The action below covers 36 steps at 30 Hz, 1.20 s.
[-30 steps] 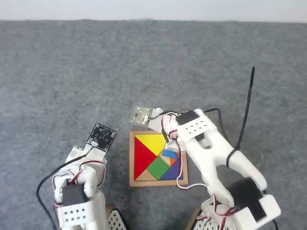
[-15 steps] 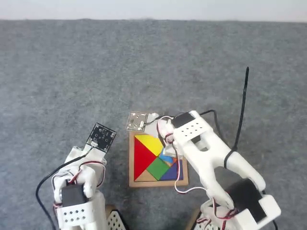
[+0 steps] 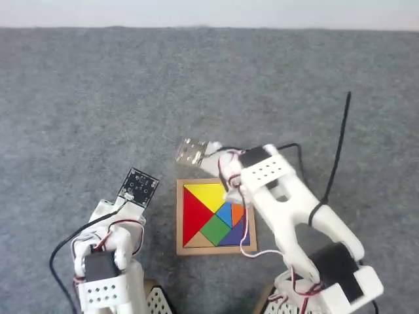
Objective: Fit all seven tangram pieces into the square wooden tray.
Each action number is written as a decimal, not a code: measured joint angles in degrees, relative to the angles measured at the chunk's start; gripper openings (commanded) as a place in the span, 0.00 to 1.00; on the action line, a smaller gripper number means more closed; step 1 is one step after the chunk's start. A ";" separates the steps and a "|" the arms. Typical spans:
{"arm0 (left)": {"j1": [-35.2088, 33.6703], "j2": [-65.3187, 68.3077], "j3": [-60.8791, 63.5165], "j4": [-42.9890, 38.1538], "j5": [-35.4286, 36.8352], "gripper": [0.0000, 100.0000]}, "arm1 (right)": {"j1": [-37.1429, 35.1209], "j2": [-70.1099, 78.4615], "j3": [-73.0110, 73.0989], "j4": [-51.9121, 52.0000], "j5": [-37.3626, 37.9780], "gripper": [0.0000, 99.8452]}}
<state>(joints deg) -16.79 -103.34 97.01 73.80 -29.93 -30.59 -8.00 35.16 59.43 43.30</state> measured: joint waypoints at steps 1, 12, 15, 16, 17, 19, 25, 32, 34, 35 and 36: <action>0.00 0.00 0.00 0.00 0.00 0.01 | 0.88 0.00 -0.44 0.00 0.00 0.01; 0.00 0.00 0.00 -0.35 0.00 0.01 | 8.97 -15.82 7.74 -2.20 -4.84 0.01; 0.00 0.00 0.00 0.44 0.00 0.01 | 10.64 -25.76 18.20 -9.05 -5.19 0.01; 0.00 0.00 0.00 0.44 0.00 0.01 | 11.16 -28.92 22.15 -12.04 -5.45 0.01; 0.00 0.00 0.00 0.44 0.00 0.01 | 11.52 -32.00 26.29 -15.21 -6.33 0.01; 0.00 0.00 0.00 0.44 0.00 0.01 | 11.96 -37.71 34.29 -22.42 -10.02 0.01; 0.00 0.00 0.00 0.44 0.00 0.01 | 12.48 -50.37 52.48 -42.02 -23.03 0.01; 0.00 0.00 0.00 0.44 -0.09 0.01 | 12.13 -59.60 60.13 -52.22 -25.41 0.01; 0.00 0.00 0.00 0.44 -0.09 0.01 | 12.31 -61.45 60.22 -51.69 -25.41 0.01; 0.00 0.00 0.00 0.44 -0.09 0.01 | 12.31 -61.71 60.31 -50.99 -25.41 0.01; 0.00 0.00 0.00 0.44 -0.09 0.01 | 12.31 -62.24 60.31 -49.85 -25.41 0.01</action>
<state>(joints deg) -16.79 -103.34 97.01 74.24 -30.02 -18.29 -70.24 95.47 9.58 17.89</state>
